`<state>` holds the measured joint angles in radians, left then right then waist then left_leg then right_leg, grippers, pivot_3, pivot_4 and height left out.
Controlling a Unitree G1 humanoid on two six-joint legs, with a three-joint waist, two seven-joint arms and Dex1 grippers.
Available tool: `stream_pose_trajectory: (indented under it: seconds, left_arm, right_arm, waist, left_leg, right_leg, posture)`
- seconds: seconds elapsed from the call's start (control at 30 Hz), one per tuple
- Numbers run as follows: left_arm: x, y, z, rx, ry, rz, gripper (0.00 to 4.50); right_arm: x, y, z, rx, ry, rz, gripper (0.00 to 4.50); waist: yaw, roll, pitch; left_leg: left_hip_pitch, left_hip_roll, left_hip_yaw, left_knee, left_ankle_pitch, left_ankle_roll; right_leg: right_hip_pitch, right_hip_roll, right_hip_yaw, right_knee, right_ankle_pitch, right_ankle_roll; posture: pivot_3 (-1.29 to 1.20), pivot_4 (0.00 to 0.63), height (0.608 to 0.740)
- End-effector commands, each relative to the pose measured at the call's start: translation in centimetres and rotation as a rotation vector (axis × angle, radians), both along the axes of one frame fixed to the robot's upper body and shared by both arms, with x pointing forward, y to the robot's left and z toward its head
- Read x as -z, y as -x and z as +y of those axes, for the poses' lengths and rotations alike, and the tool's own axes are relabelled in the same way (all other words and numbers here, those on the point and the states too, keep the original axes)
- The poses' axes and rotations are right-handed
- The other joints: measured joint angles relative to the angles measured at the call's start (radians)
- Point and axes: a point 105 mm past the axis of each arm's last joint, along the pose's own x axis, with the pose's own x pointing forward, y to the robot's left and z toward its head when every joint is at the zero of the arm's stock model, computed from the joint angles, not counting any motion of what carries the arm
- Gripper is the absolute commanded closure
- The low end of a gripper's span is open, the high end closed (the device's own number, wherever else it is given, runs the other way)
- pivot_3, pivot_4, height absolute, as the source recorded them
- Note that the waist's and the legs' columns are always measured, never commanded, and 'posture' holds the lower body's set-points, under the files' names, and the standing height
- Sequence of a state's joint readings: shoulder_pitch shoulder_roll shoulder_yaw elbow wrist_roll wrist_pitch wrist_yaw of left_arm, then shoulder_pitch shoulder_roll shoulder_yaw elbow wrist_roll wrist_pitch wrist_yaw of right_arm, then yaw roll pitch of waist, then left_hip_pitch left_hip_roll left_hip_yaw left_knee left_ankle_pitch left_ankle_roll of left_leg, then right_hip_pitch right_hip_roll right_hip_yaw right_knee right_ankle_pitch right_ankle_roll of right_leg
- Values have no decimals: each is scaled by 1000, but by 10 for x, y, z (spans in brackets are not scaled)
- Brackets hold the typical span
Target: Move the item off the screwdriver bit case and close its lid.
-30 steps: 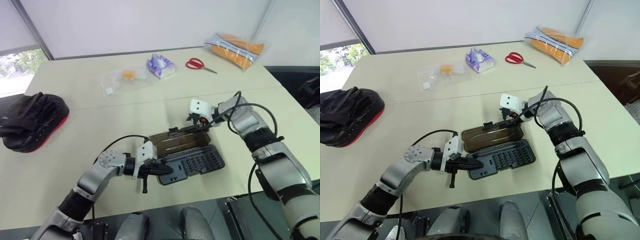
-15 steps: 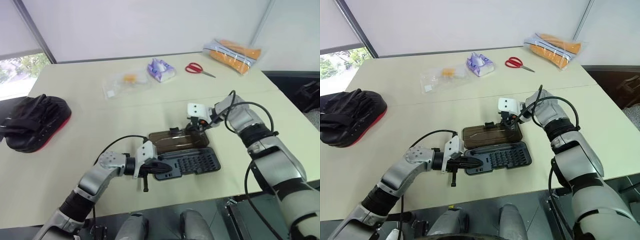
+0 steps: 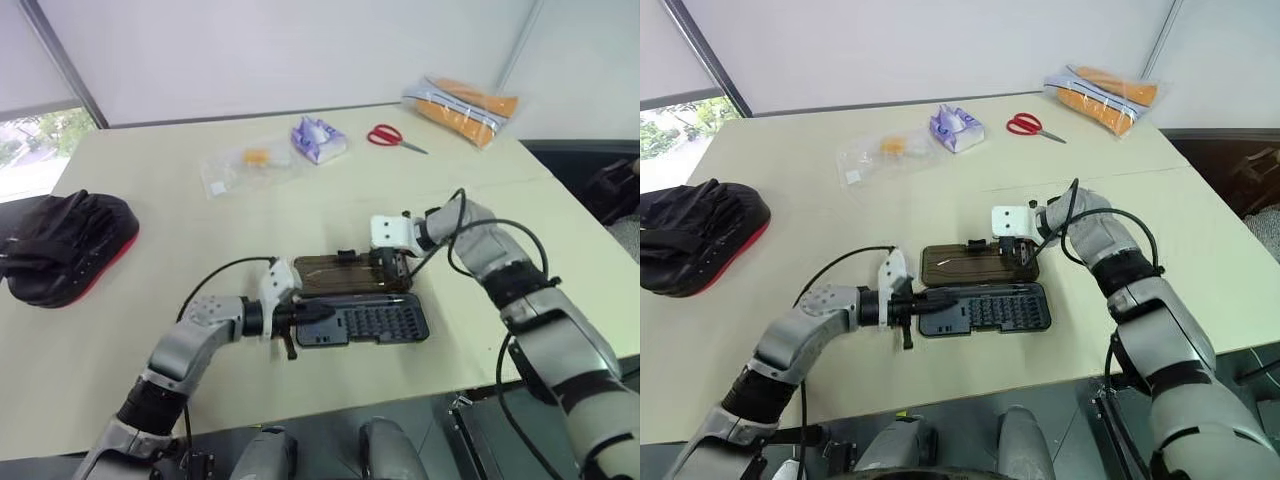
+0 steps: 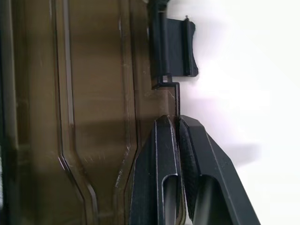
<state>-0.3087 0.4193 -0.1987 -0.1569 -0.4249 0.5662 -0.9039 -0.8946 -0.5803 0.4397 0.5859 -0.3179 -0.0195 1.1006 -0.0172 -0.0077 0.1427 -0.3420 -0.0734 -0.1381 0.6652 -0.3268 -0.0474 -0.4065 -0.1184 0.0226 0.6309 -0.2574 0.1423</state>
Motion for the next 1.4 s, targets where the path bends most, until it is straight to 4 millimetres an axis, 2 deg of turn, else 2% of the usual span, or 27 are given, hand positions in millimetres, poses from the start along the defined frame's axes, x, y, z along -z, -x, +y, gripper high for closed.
stream_pose_trajectory:
  seconds: [0.03, 0.13, 0.23, 0.43, 0.57, 0.7, 0.77, 0.9, 0.97, 1.17, 1.4]
  left_arm:
    - [-29, -10, 5, -59, 71, -54, 4500]
    - [-40, -18, 12, -109, 105, -65, 4500]
    - [-54, -32, 25, -191, 156, -69, 4500]
    - [-73, -61, 61, -360, 218, -84, 4500]
    - [-78, -78, 83, -449, 231, -91, 4500]
    - [-67, -90, 91, -486, 184, -83, 4500]
    - [-54, -92, 88, -472, 144, -65, 4500]
    - [-25, -90, 69, -374, 52, -35, 4500]
    - [-17, -87, 58, -316, 34, -23, 4500]
    - [-15, -81, 33, -195, 45, -5, 4500]
    - [-17, -75, 24, -114, 54, 17, 4500]
  right_arm:
    - [-15, 1, -4, 28, 15, -125, 4457]
    - [-21, 12, 1, -3, 23, -205, 4457]
    - [-32, 23, 10, -31, 25, -312, 4457]
    - [-48, 39, 19, -34, 14, -448, 4457]
    - [-51, 45, 18, -19, 23, -511, 4457]
    - [-55, 49, 20, -10, 6, -549, 4457]
    - [-60, 50, 21, 1, -9, -568, 4457]
    - [-65, 48, 21, 12, -8, -601, 4457]
    - [-68, 48, 21, 9, -5, -618, 4457]
    - [-70, 49, 21, 19, -15, -622, 4457]
    - [-69, 51, 20, 39, -23, -609, 4457]
  waist:
    - [1, 1, 0]
    - [3, 1, 0]
    - [3, 0, 0]
    - [1, 0, 1]
    - [3, 0, 1]
    - [4, 0, 1]
    - [3, 0, 1]
    - [3, -1, 2]
    - [3, -1, 2]
    - [3, -1, 2]
    - [2, -1, 2]
  left_leg:
    - [-1, 0, 0, 0, 0, 0]
    - [-6, 0, 0, 0, 0, -1]
    - [-18, 0, 0, 2, 1, -2]
    - [-21, 0, 1, 1, 1, -3]
    - [-21, -1, 1, 1, 1, -3]
    - [-21, -1, 1, 1, 1, -3]
    - [-21, -1, 1, 1, 1, -3]
    - [-22, -1, 1, 1, 1, -3]
    - [-22, -1, 1, 1, 2, -3]
    - [-23, -1, 1, 1, 2, -3]
    - [-23, -1, 1, 1, 1, -3]
  right_leg:
    - [-1, 0, 0, 0, 0, 0]
    - [-6, 0, 0, 0, 0, 0]
    - [-18, 0, 0, 1, 0, 0]
    - [-21, 0, 0, 1, 0, 0]
    - [-21, 0, 0, 1, 0, 0]
    - [-21, 0, 0, 0, 0, 0]
    - [-21, 0, 0, 0, 0, 0]
    - [-21, 0, 0, 0, 0, 0]
    - [-21, 0, 0, 1, 0, 0]
    - [-22, 0, 0, 1, 0, 0]
    - [-22, 0, 0, 1, 0, 0]
  posture:
    - [0, 150, 740]
    - [0, 150, 740]
    - [0, 150, 740]
    - [0, 150, 740]
    - [0, 150, 740]
    - [0, 150, 740]
    - [0, 150, 740]
    - [0, 150, 740]
    - [0, 150, 740]
    - [0, 150, 740]
    - [0, 150, 740]
